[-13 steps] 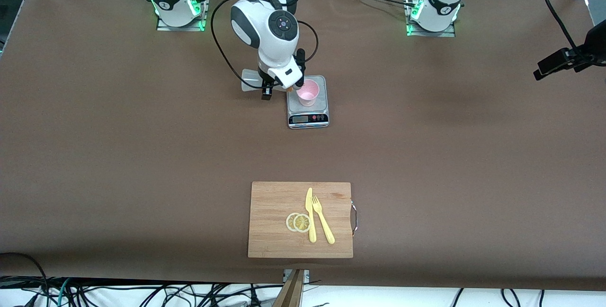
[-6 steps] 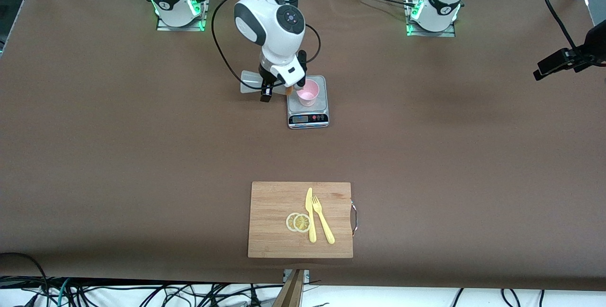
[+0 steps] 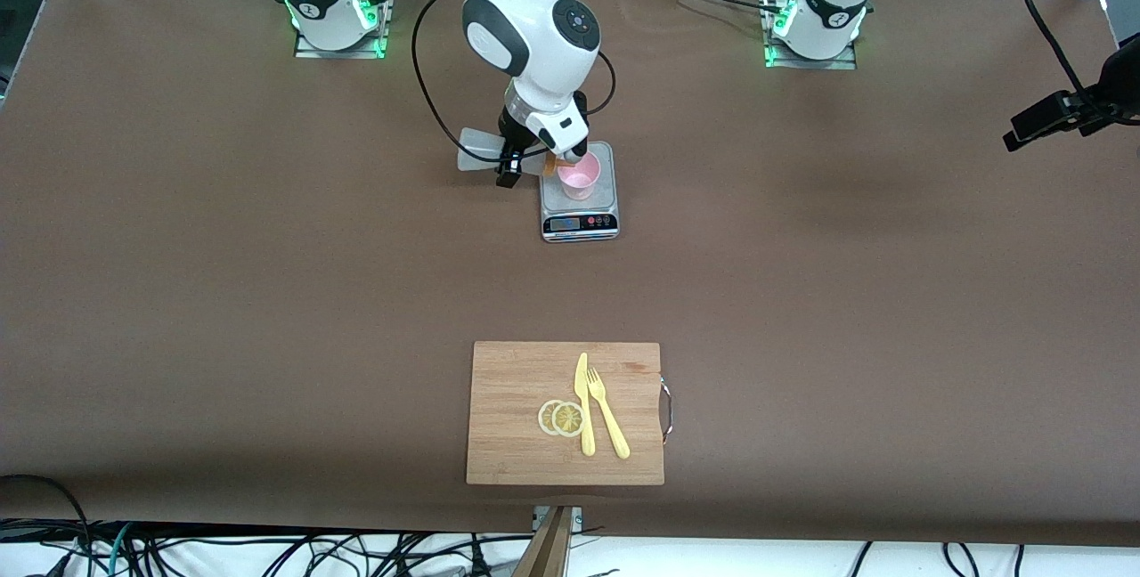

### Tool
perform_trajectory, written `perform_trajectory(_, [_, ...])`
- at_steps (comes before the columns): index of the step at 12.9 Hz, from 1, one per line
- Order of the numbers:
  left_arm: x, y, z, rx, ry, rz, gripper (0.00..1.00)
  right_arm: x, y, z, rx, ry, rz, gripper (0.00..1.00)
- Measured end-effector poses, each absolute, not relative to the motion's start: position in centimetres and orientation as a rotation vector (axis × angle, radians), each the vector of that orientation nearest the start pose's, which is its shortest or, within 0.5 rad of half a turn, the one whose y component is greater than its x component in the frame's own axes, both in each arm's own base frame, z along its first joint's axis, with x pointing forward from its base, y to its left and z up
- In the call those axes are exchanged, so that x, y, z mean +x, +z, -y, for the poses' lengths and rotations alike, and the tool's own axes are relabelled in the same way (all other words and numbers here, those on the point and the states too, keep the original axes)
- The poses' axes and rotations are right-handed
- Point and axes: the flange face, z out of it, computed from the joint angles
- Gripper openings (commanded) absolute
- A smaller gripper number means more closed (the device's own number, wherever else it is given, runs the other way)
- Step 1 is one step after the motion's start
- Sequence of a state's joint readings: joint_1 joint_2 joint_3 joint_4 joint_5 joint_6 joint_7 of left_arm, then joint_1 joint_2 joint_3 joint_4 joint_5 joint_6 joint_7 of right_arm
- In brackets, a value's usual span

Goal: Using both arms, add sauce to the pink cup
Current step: 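Tilt the bottle nozzle into the pink cup with the right gripper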

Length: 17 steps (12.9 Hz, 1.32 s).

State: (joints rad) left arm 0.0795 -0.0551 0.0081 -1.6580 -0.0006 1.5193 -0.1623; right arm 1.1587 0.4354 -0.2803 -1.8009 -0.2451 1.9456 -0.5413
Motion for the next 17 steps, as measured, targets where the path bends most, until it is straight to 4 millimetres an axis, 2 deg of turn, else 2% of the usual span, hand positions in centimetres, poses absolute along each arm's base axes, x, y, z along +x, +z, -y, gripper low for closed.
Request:
perform_trajectory(5, [52.8, 60.9, -4.6, -3.112, 0.131, 0.391, 1.0, 38.9, 29.7, -48.8, -2.529, 0.428, 2.486, 0.0])
perform_trajectory(17, [52.8, 60.9, -4.6, -3.112, 0.131, 0.391, 1.0, 39.0, 30.6, -48.9, -2.549, 0.483, 2.499, 0.0])
